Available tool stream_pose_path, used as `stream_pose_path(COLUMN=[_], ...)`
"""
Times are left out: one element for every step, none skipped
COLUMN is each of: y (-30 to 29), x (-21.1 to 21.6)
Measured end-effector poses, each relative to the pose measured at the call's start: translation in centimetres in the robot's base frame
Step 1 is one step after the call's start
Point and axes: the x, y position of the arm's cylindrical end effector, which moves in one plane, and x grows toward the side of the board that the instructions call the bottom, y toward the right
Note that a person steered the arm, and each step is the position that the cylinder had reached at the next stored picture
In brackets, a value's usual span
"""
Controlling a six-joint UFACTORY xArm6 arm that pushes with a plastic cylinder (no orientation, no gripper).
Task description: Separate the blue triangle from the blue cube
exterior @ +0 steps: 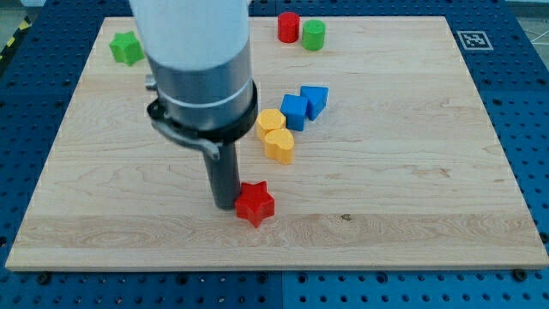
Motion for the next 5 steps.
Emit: stream_pose_path(y=[0.0, 0.0, -0.7, -3.2, -3.2], x=[1.3, 1.3, 0.7, -3.6, -4.2])
